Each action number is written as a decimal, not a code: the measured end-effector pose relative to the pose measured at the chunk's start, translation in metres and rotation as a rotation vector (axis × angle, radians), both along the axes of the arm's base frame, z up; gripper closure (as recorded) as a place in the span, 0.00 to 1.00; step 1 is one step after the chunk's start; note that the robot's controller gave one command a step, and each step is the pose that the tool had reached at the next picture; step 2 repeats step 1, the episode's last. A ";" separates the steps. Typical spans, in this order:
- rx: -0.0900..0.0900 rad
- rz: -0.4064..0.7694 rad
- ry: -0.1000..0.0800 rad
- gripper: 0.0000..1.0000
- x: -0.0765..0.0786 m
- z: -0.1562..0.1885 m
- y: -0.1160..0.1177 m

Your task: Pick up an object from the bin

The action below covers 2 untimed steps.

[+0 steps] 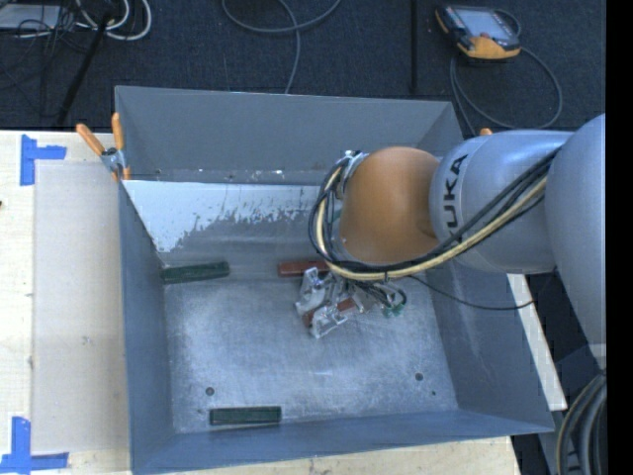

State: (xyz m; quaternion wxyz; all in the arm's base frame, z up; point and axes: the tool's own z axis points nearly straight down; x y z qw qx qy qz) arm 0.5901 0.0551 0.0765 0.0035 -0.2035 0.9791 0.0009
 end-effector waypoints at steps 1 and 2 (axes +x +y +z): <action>-0.003 0.075 0.002 1.00 -0.015 0.149 -0.043; -0.003 0.075 0.002 1.00 -0.015 0.149 -0.043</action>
Offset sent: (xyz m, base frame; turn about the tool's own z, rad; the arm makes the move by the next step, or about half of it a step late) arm 0.0000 0.0000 0.0000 0.0000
